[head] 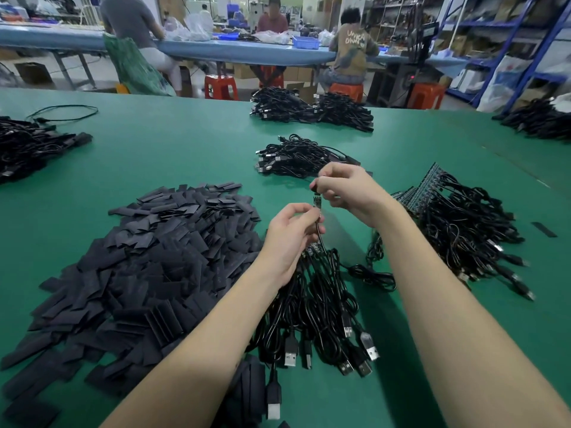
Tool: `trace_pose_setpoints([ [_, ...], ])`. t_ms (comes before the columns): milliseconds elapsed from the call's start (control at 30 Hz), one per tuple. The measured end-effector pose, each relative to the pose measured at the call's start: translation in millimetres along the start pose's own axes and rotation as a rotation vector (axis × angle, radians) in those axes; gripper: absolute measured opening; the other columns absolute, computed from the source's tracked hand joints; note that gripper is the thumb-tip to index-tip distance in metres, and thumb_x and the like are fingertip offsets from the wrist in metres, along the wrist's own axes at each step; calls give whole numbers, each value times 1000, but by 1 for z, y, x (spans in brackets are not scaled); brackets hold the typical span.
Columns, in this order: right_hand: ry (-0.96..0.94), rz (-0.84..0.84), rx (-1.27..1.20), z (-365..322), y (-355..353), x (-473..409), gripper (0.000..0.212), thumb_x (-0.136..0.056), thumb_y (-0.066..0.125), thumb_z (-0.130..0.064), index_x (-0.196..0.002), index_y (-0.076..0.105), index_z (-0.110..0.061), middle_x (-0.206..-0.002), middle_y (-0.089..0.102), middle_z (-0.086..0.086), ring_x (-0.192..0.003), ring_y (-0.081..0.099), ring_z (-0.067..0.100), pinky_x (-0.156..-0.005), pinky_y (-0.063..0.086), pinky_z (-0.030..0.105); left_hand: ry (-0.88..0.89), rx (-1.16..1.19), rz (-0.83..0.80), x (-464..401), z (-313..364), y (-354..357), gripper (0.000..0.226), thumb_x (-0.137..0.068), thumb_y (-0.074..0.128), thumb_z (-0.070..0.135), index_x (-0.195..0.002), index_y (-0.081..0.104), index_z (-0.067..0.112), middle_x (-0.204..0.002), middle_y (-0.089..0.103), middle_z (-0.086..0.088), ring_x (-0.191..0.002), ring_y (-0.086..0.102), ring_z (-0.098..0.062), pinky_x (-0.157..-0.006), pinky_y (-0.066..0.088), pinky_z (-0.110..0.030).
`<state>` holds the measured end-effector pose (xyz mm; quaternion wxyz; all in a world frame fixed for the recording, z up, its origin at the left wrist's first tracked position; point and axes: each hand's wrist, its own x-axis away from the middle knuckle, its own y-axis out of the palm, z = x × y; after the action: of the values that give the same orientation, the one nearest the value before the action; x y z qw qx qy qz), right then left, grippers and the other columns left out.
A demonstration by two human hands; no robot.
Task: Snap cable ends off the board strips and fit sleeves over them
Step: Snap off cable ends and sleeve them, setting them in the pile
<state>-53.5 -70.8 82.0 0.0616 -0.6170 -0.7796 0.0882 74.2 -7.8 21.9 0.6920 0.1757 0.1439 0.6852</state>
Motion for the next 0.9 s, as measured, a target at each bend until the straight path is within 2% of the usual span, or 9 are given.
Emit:
trace_pose_setpoints([
  [67,8,64,-204,12,-6,10,28,-84,60,6,-70,55,-17,-82,62,7,-50,40,7,-49,30,18,-6,13,-5,1,1,0,7,-99,58,4,-94,56,10,-76,65,-3,-60,60,-10,-54,45,-16],
  [167,73,136,-397,28,-5,21,34,-86,60,3,-61,56,-20,-72,61,1,-49,44,9,-47,34,18,-19,30,-29,2,3,-2,8,-99,59,6,-94,58,12,-77,66,-1,-61,60,-10,-55,46,-16],
  [300,110,169,-469,40,5,27,16,-87,60,-2,-74,61,-12,-71,67,-3,-55,52,10,-51,39,19,-20,14,-67,2,4,-4,6,-99,59,8,-95,61,13,-77,69,1,-63,59,-9,-58,45,-16],
  [433,114,129,-694,39,10,29,14,-87,62,1,-77,61,-8,-63,61,-4,-53,53,6,-46,40,15,-23,4,-81,1,3,-5,5,-98,60,10,-96,62,13,-77,69,3,-64,59,-9,-61,44,-17],
  [533,95,48,-862,38,5,32,14,-82,72,-1,-86,63,-11,-77,65,0,-62,60,8,-53,50,14,-32,26,-92,0,3,-6,5,-97,61,10,-95,63,14,-76,69,2,-63,60,-9,-62,47,-17],
  [633,74,31,-867,37,1,34,17,-76,76,-8,-90,79,-18,-86,70,-1,-70,65,8,-64,54,15,-36,33,-114,-1,2,-7,5,-97,61,10,-95,63,14,-76,69,2,-63,60,-9,-64,48,-18],
  [733,100,72,-840,37,0,32,14,-76,77,-10,-88,81,-16,-81,69,-2,-66,62,7,-58,51,12,-31,27,-123,-1,1,-8,3,-97,61,10,-97,63,13,-76,70,2,-63,59,-9,-64,48,-19],
  [833,147,110,-627,39,-3,30,15,-87,72,-7,-99,76,-14,-78,69,-6,-62,57,5,-52,45,13,-27,32,-124,-1,1,-9,3,-97,61,10,-97,63,12,-76,70,2,-63,59,-9,-65,48,-19],
  [900,186,116,-447,38,-4,30,14,-87,72,-4,-98,75,-13,-75,67,-6,-58,51,6,-49,39,14,-25,28,-125,-1,1,-9,4,-97,60,10,-97,63,12,-76,69,2,-63,59,-9,-65,47,-19],
])
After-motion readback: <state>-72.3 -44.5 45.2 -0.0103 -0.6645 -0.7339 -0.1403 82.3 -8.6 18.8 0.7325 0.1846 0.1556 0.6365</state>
